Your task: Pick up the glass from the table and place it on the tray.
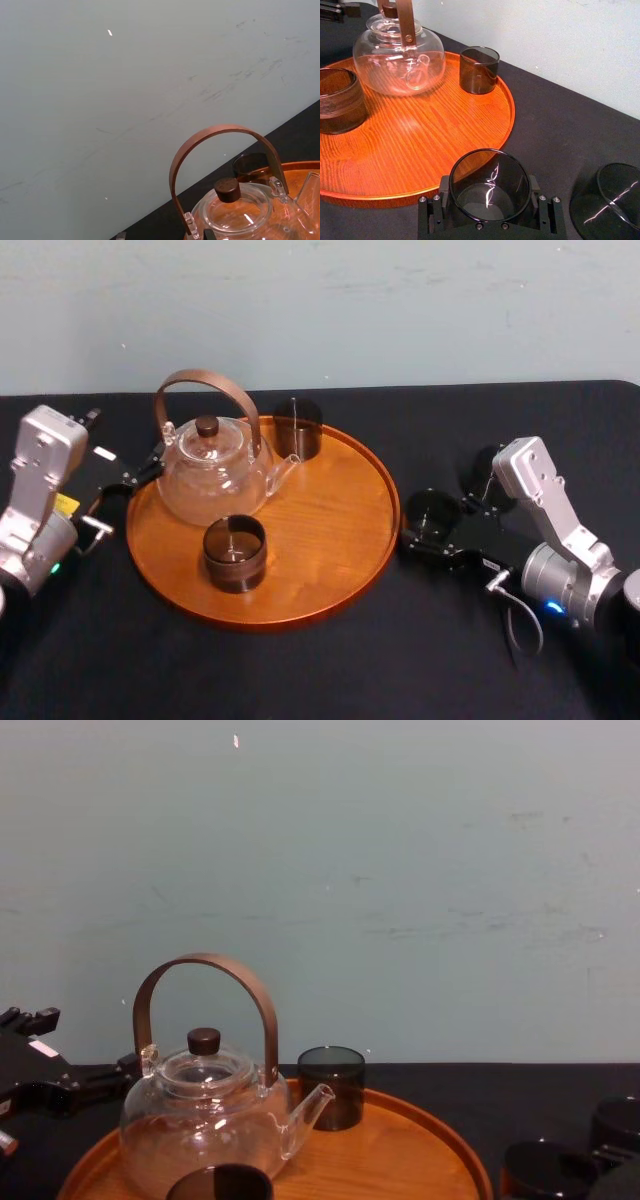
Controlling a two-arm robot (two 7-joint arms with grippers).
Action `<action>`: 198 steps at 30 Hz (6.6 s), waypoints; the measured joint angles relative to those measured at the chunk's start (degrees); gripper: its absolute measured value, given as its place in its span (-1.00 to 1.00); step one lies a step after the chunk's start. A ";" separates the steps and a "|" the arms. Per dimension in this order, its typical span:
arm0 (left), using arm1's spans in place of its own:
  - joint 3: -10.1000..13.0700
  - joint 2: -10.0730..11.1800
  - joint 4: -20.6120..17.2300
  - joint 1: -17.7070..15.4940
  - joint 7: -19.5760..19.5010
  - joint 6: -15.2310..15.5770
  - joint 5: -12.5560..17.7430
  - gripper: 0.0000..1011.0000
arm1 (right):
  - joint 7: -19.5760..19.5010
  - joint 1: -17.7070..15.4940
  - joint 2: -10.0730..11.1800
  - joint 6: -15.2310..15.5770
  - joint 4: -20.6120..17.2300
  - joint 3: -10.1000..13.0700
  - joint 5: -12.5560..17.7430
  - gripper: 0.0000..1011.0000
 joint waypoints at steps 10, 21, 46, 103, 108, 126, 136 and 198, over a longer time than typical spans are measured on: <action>0.00 0.00 0.00 0.00 0.00 0.00 0.00 0.98 | -0.18 -1.84 2.14 1.96 -5.25 0.55 0.60 0.80; 0.00 0.00 0.00 0.00 0.00 0.00 0.00 0.98 | -0.30 -2.65 3.40 3.34 -9.40 0.52 0.88 0.80; 0.00 0.00 0.00 0.00 0.00 0.00 0.00 0.98 | 0.45 -2.16 2.37 3.41 -13.77 -4.20 0.02 0.80; 0.00 0.00 0.00 0.00 0.00 0.00 0.00 0.98 | 2.23 4.87 -5.63 -1.22 0.04 -11.11 -3.68 0.80; 0.00 0.00 0.00 0.00 0.00 0.00 0.00 0.98 | 2.34 4.94 -5.67 -1.34 0.41 -11.35 -3.73 0.80; 0.00 0.00 0.00 0.00 0.00 0.00 0.00 0.98 | 2.33 4.99 -5.76 -1.95 0.99 -11.59 -4.01 0.80; 0.00 0.00 0.00 0.00 0.00 0.00 0.00 0.98 | 2.28 4.96 -5.74 -1.90 0.90 -11.53 -4.01 0.98; 0.00 0.00 0.00 0.00 0.00 0.00 0.00 0.98 | 0.07 -7.26 8.23 3.39 -14.99 1.09 2.41 0.98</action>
